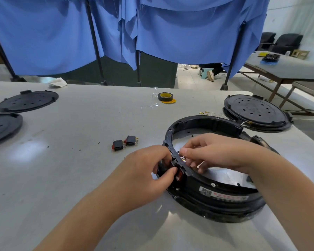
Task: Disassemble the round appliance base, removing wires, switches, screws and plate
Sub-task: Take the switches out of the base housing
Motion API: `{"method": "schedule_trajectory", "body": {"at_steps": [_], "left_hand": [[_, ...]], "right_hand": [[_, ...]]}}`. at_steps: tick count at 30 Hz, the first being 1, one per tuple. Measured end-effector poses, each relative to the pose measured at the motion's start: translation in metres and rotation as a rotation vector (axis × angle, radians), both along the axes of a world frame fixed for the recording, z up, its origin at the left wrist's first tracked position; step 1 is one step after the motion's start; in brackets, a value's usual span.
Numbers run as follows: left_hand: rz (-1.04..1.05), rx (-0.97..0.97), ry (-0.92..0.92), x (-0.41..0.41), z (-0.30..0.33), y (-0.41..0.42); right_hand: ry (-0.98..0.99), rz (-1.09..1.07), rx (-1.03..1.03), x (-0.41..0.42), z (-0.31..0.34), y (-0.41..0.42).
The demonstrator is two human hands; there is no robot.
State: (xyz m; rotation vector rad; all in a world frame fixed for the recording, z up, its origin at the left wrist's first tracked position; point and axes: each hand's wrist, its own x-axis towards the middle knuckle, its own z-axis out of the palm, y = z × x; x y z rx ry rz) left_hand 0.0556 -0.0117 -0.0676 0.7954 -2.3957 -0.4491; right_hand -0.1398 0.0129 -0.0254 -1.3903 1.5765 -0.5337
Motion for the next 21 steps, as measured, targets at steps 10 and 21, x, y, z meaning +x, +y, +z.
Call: {"method": "schedule_trajectory", "body": {"at_steps": [10, 21], "left_hand": [[-0.005, 0.016, 0.033, -0.0009, -0.0038, -0.0015], [-0.001, 0.017, 0.042, -0.0015, -0.0028, -0.0007]], "right_hand": [[0.097, 0.015, -0.02, 0.0087, -0.0045, 0.0021], [0.053, -0.081, -0.013, 0.0087, -0.0062, -0.0012]]}}
